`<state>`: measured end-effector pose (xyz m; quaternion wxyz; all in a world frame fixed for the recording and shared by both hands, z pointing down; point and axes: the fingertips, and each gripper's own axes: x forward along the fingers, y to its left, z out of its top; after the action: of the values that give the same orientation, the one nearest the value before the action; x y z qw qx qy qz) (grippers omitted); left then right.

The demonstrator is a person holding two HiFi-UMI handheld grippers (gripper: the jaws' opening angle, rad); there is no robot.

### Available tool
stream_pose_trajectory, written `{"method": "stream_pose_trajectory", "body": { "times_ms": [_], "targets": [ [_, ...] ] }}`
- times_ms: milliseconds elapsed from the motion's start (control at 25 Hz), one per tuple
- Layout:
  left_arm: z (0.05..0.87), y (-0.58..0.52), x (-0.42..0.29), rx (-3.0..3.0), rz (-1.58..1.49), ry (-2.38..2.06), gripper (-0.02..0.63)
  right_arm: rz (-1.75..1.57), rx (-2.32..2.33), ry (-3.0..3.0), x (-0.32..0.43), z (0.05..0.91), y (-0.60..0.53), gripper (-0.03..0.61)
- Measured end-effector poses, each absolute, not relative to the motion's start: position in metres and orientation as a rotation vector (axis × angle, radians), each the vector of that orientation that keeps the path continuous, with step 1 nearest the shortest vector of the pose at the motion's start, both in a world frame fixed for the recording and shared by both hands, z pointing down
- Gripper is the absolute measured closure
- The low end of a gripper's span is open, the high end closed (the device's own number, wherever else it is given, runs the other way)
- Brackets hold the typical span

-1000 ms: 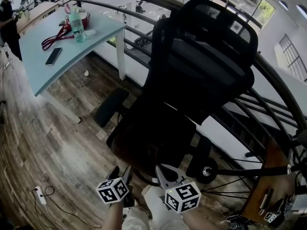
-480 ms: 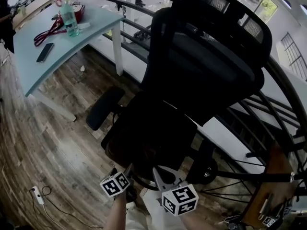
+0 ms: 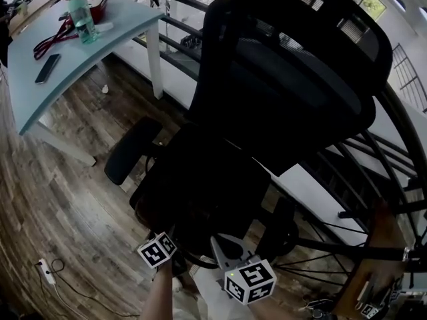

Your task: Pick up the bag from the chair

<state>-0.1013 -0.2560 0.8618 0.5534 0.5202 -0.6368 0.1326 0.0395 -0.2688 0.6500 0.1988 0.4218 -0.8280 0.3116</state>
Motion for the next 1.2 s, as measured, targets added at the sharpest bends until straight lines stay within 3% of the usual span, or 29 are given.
{"method": "stream_pose_trajectory", "body": {
  "times_ms": [120, 440, 680, 1200],
  "targets": [
    [0.870, -0.254, -0.110, 1.184, 0.333, -1.544, 0.209, 0.873, 1.174, -2.315, 0.040, 0.654, -0.271, 0.577],
    [0.860, -0.248, -0.116, 1.187, 0.327, -1.565, 0.448, 0.888, 1.174, -2.311, 0.034, 0.656, -0.269, 0.577],
    [0.841, -0.243, -0.119, 1.225, 0.304, -1.587, 0.580, 0.879, 1.198, -2.322, 0.032, 0.645, -0.266, 0.577],
    [0.780, -0.226, -0.121, 1.373, 0.344, -1.591, 0.588, 0.832, 1.257, -2.345, 0.031, 0.608, -0.248, 0.577]
  ]
}}
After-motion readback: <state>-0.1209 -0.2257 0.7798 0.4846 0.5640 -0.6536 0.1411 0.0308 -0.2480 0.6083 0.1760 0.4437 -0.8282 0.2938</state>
